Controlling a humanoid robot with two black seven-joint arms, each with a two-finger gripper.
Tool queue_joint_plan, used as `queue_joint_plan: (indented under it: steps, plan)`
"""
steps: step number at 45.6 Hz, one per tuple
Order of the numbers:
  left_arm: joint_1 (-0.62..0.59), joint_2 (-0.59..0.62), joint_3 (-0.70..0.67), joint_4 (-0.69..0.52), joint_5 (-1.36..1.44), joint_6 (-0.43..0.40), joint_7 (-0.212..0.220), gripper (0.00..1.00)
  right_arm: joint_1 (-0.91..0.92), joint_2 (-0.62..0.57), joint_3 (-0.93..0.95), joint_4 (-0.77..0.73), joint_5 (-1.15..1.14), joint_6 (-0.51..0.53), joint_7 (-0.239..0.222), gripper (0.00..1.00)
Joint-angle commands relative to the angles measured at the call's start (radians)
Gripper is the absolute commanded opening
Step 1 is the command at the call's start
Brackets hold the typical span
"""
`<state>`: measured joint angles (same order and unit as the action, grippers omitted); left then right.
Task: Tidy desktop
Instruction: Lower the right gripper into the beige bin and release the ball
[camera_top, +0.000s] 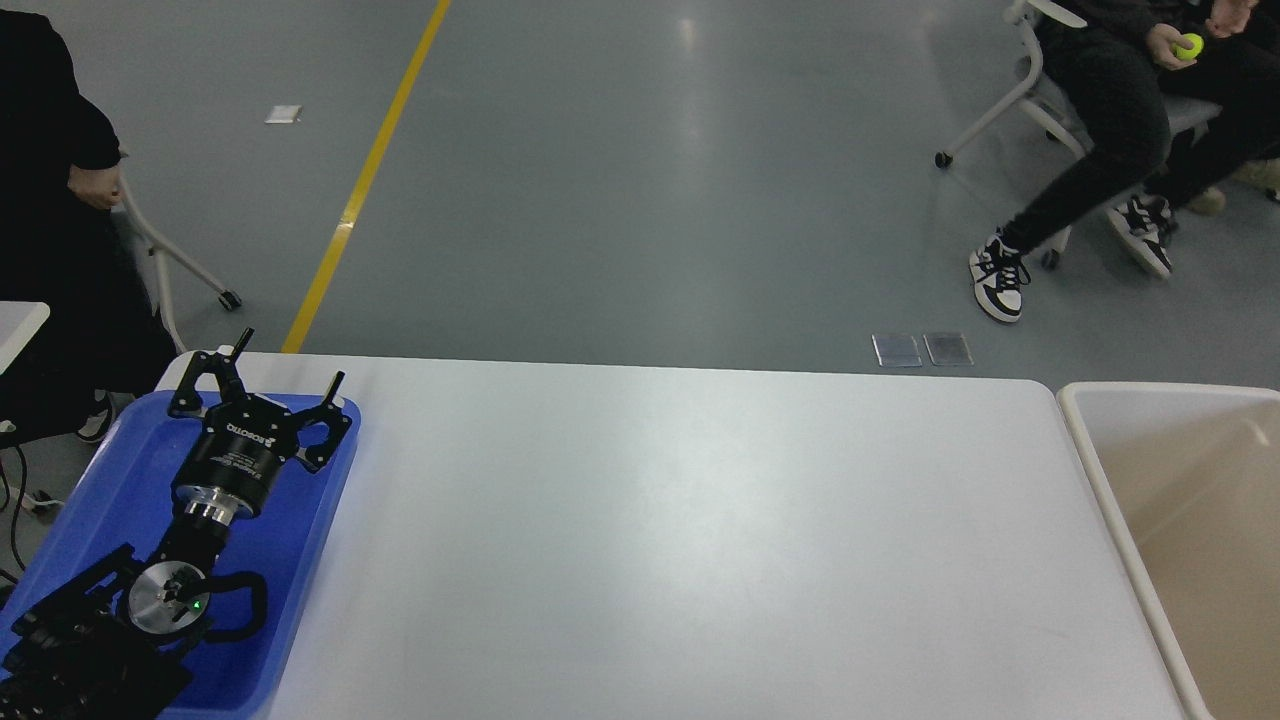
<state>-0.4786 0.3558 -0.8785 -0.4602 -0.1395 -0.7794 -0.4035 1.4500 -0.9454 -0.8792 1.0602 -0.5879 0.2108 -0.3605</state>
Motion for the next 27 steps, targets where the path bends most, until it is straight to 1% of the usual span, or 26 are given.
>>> queue_joint_plan:
  steps: [1, 7, 11, 18, 27]
  plan:
    - [0.0, 0.0, 0.0, 0.0, 0.0, 0.0, -0.001, 0.99, -0.35, 0.094, 0.241, -0.207, 0.011, -0.224, 0.003, 0.0]
    - [0.002, 0.002, 0.0, 0.0, 0.0, 0.0, -0.001, 0.99, -0.511, 0.172, 0.403, -0.334, 0.013, -0.329, 0.003, 0.0]
    - [0.002, 0.002, 0.0, 0.0, 0.0, 0.0, -0.001, 0.99, -0.582, 0.223, 0.512, -0.407, 0.011, -0.37, 0.005, 0.0]
    - [0.002, 0.002, 0.0, 0.0, 0.0, 0.0, -0.001, 0.99, -0.64, 0.283, 0.624, -0.506, 0.011, -0.387, 0.006, 0.0]
    - [0.002, 0.002, 0.0, 0.0, 0.0, 0.0, -0.001, 0.99, -0.68, 0.372, 0.638, -0.638, 0.013, -0.392, 0.009, 0.0]
